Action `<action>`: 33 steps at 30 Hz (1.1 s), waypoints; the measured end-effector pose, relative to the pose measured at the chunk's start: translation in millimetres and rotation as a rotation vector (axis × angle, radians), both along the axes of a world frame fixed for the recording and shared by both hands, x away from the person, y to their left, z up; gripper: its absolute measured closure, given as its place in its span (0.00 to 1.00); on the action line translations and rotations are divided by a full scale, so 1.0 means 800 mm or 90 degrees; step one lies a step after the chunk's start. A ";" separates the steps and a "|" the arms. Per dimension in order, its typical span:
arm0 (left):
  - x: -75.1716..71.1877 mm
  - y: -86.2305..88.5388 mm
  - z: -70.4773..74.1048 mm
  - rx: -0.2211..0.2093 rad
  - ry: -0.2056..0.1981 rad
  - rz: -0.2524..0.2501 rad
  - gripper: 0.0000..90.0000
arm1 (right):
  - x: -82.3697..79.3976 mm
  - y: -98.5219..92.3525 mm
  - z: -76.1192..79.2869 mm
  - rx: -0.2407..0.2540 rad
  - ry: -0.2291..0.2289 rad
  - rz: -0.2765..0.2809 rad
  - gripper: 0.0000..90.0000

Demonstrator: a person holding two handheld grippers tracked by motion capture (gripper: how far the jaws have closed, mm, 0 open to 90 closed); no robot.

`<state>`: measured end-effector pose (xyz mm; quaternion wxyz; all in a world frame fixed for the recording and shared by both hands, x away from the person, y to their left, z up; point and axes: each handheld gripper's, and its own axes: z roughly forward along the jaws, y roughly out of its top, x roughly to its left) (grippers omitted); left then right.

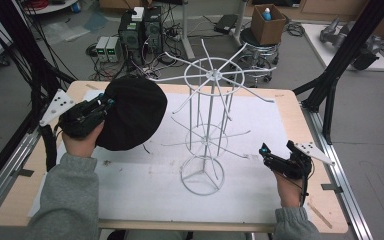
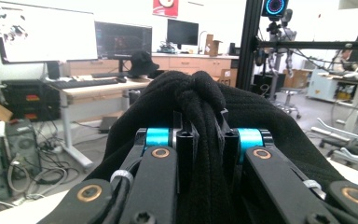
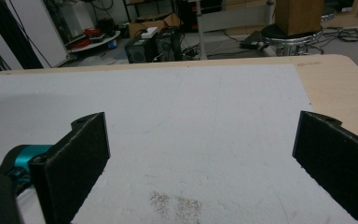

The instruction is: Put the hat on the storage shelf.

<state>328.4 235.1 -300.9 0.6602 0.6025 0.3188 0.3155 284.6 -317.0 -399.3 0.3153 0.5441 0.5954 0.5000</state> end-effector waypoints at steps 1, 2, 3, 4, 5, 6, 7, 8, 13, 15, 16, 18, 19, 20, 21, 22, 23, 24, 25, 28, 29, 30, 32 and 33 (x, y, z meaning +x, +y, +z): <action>-0.001 0.000 0.004 0.001 -0.001 0.002 0.92 | 0.000 0.000 0.000 -0.002 -0.002 0.001 0.03; -0.003 0.001 0.007 0.000 -0.002 0.005 0.92 | 0.000 0.000 0.000 -0.001 -0.001 0.001 0.03; -0.005 0.002 0.011 0.000 -0.004 0.010 0.92 | 0.000 0.000 0.000 -0.002 -0.002 0.001 0.03; -0.007 0.003 0.015 -0.001 -0.006 0.011 0.92 | 0.000 0.000 0.000 -0.002 -0.001 0.002 0.03; -0.009 0.004 0.018 -0.003 -0.009 0.011 0.92 | 0.000 0.000 0.000 -0.003 -0.002 0.001 0.03; -0.012 0.005 0.022 -0.007 -0.012 0.010 0.92 | 0.000 0.000 0.000 -0.003 -0.002 0.001 0.03; -0.014 0.005 0.026 -0.008 -0.015 0.008 0.92 | 0.000 0.000 0.000 -0.003 -0.002 0.002 0.03; -0.017 0.006 0.029 -0.011 -0.016 0.006 0.92 | 0.000 0.000 0.000 -0.003 -0.002 0.002 0.03; -0.027 0.007 0.048 -0.010 -0.026 0.006 0.92 | 0.000 0.001 0.000 -0.001 -0.002 0.000 0.03; -0.029 0.007 0.054 -0.007 -0.029 0.007 0.92 | 0.000 0.001 0.000 -0.002 -0.002 0.001 0.03; -0.031 0.007 0.058 -0.004 -0.030 0.007 0.92 | 0.000 0.001 0.000 -0.004 -0.002 0.003 0.03; -0.032 0.007 0.063 -0.001 -0.030 0.008 0.92 | 0.000 0.002 0.000 0.000 -0.001 0.002 0.03; -0.033 0.006 0.065 0.002 -0.029 0.010 0.92 | 0.001 0.002 0.000 -0.001 -0.001 0.003 0.03; -0.034 0.006 0.068 0.006 -0.030 0.013 0.92 | 0.001 0.002 0.000 -0.001 -0.001 0.003 0.03; -0.034 0.006 0.069 0.007 -0.031 0.014 0.92 | 0.001 0.002 0.000 -0.001 -0.001 0.003 0.03; -0.035 0.005 0.072 0.008 -0.031 0.017 0.92 | 0.001 0.002 0.000 0.000 -0.001 0.003 0.03; -0.036 0.005 0.074 0.010 -0.032 0.020 0.92 | 0.001 0.002 0.000 -0.001 -0.002 0.003 0.03; -0.037 0.005 0.076 0.011 -0.033 0.020 0.92 | 0.001 0.001 0.000 -0.003 -0.004 0.003 0.03; -0.038 0.005 0.078 0.011 -0.034 0.020 0.92 | 0.001 0.001 0.000 -0.004 -0.003 0.003 0.03; -0.043 0.005 0.083 0.008 -0.038 0.021 0.92 | 0.001 0.002 0.000 -0.005 -0.004 0.002 0.03; -0.045 0.006 0.085 0.007 -0.038 0.019 0.92 | 0.001 0.002 0.000 -0.008 -0.004 0.004 0.03; -0.048 0.007 0.087 0.005 -0.038 0.016 0.92 | 0.001 0.003 0.000 -0.007 -0.002 0.005 0.03; -0.053 0.008 0.090 -0.002 -0.038 0.007 0.92 | 0.001 0.003 0.000 -0.006 -0.001 0.005 0.03; -0.057 0.008 0.092 -0.007 -0.040 -0.001 0.92 | 0.001 0.003 0.000 -0.006 -0.001 0.006 0.03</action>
